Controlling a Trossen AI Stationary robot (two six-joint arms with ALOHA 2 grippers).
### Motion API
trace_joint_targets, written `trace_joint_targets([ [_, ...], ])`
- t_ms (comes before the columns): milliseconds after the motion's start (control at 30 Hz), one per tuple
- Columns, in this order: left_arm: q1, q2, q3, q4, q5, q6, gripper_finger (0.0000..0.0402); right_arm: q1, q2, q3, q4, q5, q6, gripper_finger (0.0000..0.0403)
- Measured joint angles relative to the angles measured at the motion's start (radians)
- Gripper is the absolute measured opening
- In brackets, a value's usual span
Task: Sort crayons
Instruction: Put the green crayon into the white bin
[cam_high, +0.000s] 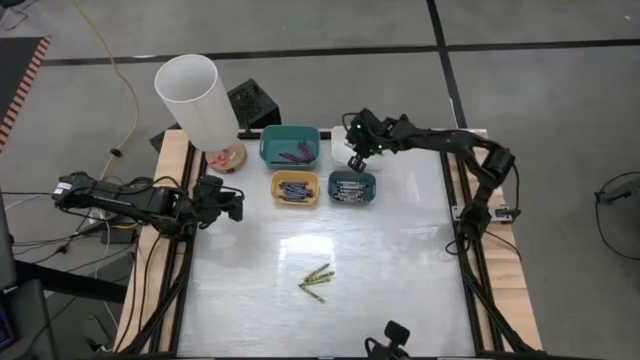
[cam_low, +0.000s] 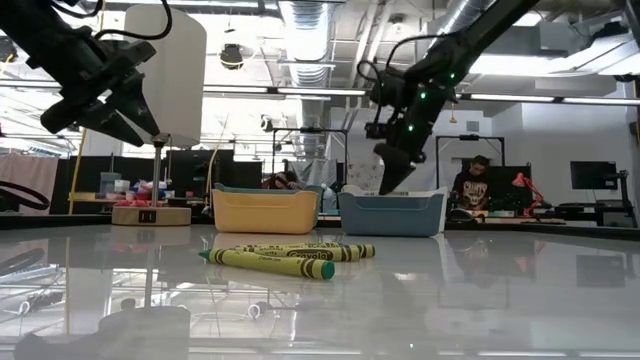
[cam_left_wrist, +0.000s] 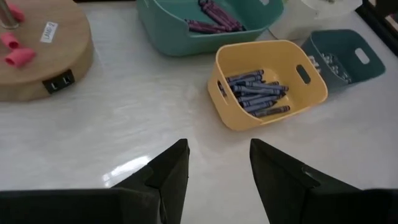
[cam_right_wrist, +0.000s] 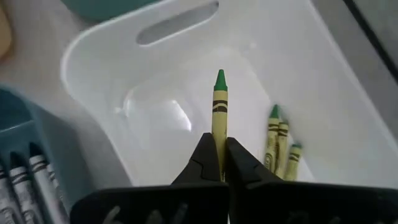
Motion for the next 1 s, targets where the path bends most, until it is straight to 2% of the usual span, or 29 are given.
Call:
trace_joint_targets([
  [233, 0.000, 0.000, 0.000, 0.000, -0.012, -0.023, 0.0160, -0.039, 0.092, 0.001, 0.032, -0.003, 0.023, 0.0004],
  [633, 0.000, 0.000, 0.000, 0.000, -0.018, -0.020, 0.0160, -0.056, 0.089, 0.004, 0.030, -0.015, 0.030, 0.0065],
  [867, 0.000, 0.000, 0.000, -0.001, -0.027, -0.012, 0.0160, -0.054, 0.069, 0.122, -0.077, -0.038, 0.037, 0.0096],
  [1000, 0.000, 0.000, 0.000, -0.001, -0.015, 0.011, 0.0160, -0.043, 0.063, 0.230, -0.181, -0.111, 0.037, 0.0106],
])
